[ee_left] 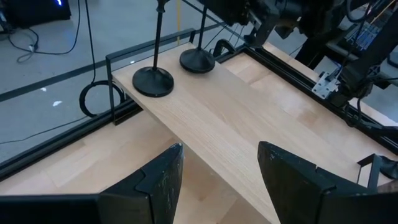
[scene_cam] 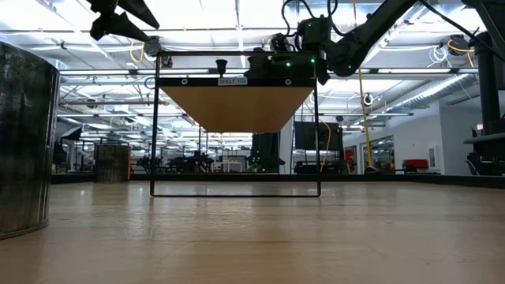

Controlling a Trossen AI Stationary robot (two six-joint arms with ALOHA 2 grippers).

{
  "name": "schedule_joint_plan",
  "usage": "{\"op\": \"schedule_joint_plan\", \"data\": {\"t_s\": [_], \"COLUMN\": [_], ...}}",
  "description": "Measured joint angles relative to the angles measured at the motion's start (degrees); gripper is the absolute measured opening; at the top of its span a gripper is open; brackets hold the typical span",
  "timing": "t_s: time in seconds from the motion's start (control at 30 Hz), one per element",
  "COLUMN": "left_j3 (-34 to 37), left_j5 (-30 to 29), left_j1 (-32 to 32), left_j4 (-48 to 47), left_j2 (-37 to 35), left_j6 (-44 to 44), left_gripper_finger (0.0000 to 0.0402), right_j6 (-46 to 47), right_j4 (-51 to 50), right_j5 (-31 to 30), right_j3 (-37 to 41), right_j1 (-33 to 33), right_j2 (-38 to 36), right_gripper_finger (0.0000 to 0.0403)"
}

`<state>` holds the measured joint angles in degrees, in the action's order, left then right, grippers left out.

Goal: Pick & Place candle stick holders
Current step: Put the left black candle holder on the shelf

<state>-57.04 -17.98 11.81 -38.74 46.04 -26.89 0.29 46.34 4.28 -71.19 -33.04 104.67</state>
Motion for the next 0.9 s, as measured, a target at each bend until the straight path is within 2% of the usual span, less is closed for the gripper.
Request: {"op": "schedule_joint_plan", "data": {"t_s": [0.27,0.67,0.9], "left_j3": [0.0,0.0,0.0], "left_j5": [0.0,0.0,1.4], "left_j1": [0.0,0.0,0.0], "left_j4": [0.0,0.0,0.0], "left_j2": [0.0,0.0,0.0], "left_j6": [0.0,0.2,0.1], "left_gripper_finger": [0.0214,0.0214,0.0214], "right_j6": [0.5,0.4,-0.2], "right_j4": [-0.1,-2.4,-2.4], "right_j5": [0.0,0.0,0.0], "right_j3": [0.0,0.0,0.0], "right_j1": [0.0,0.0,0.0], "right_j2": [0.0,0.4,0.4], "right_gripper_finger": [0.0033,0.0088,0.0137]}}
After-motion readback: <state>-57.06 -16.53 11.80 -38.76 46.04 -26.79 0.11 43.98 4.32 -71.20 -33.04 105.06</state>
